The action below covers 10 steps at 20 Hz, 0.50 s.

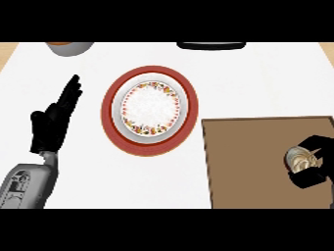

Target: Pick the cupcake from the tray and place it in the plate

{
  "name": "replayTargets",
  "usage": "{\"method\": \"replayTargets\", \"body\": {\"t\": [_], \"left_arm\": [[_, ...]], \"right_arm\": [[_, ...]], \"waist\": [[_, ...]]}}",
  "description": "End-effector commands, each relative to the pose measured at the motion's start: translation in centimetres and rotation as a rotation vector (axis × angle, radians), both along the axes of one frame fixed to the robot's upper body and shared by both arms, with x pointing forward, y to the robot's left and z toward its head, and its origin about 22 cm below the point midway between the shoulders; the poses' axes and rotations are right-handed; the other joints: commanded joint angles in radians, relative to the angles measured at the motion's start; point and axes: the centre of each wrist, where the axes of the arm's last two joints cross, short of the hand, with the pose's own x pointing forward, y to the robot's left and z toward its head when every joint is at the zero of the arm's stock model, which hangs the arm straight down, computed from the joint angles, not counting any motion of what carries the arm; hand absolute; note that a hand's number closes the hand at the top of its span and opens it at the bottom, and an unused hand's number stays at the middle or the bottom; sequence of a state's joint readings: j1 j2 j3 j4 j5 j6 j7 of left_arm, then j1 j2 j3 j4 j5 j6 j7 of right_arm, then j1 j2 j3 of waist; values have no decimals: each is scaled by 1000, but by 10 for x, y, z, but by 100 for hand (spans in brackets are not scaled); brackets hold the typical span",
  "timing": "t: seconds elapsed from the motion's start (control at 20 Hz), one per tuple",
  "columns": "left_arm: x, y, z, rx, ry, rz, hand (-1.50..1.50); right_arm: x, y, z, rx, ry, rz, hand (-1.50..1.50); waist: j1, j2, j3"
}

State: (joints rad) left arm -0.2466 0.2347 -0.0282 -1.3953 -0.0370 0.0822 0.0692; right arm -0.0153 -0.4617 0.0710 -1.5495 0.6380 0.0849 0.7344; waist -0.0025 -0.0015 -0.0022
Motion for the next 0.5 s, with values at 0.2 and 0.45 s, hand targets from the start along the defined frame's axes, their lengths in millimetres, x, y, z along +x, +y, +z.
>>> {"method": "replayTargets", "body": {"t": [0.2,0.45], "left_arm": [[-7,-10,-3,9,11,14,0],[8,5,5,1,7,7,0]], "right_arm": [[-60,112,-8,-59,-51,-32,150],[-88,161,22,-150,-271,-10,150]], "waist": [[-9,-4,1],[-21,-3,-1]]}}
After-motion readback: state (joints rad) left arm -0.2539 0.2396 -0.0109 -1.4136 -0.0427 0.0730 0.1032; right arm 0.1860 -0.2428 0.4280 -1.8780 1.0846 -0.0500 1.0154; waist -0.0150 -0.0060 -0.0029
